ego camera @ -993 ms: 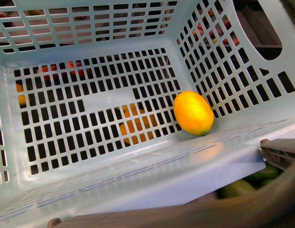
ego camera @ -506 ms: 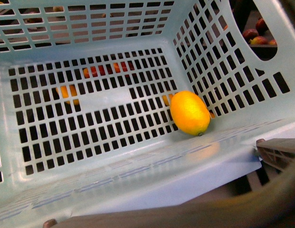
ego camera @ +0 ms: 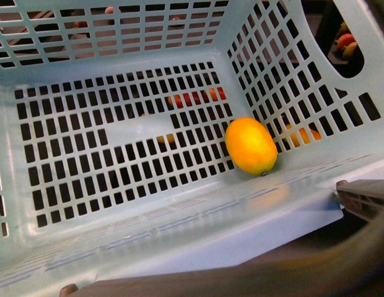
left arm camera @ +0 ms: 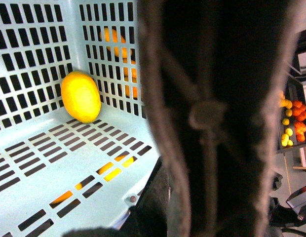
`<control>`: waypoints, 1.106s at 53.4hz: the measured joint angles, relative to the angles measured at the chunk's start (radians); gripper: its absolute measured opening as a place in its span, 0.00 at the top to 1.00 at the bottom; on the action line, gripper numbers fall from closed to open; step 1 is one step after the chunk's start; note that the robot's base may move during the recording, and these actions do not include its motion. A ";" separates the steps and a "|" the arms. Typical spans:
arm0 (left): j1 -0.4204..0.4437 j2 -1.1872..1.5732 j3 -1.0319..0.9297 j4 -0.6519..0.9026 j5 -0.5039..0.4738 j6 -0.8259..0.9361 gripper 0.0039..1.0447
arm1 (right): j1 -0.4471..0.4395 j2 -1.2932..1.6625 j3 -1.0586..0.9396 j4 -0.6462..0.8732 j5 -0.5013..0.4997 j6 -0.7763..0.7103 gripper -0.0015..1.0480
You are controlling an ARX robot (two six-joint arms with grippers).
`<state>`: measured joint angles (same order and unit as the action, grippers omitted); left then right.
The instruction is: Pick lemon and mango into basket
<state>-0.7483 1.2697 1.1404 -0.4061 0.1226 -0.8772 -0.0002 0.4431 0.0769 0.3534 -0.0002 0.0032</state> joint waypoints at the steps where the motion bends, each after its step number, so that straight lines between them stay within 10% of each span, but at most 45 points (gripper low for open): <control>1: 0.000 0.000 0.000 0.000 0.000 0.000 0.95 | 0.000 0.000 0.000 0.000 0.001 0.000 0.08; 25: 0.000 -0.002 0.000 0.000 0.000 0.003 0.95 | 0.000 0.000 0.000 0.000 -0.005 0.000 0.08; 29: 0.000 -0.002 0.000 0.000 0.000 0.003 0.95 | 0.021 0.066 0.094 -0.244 0.173 0.103 0.08; 35: 0.000 -0.002 0.000 0.000 0.001 -0.002 0.95 | -0.113 0.250 0.237 -0.497 0.246 0.299 0.08; 41: 0.000 -0.002 0.000 0.000 0.003 0.000 0.95 | -0.341 0.537 0.314 -0.407 0.043 0.424 0.08; 59: 0.000 -0.002 0.000 0.000 -0.001 -0.002 0.95 | -0.530 1.158 0.477 -0.172 0.065 0.537 0.08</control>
<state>-0.7483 1.2675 1.1400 -0.4061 0.1215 -0.8791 -0.5301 1.6012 0.5541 0.1810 0.0647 0.5404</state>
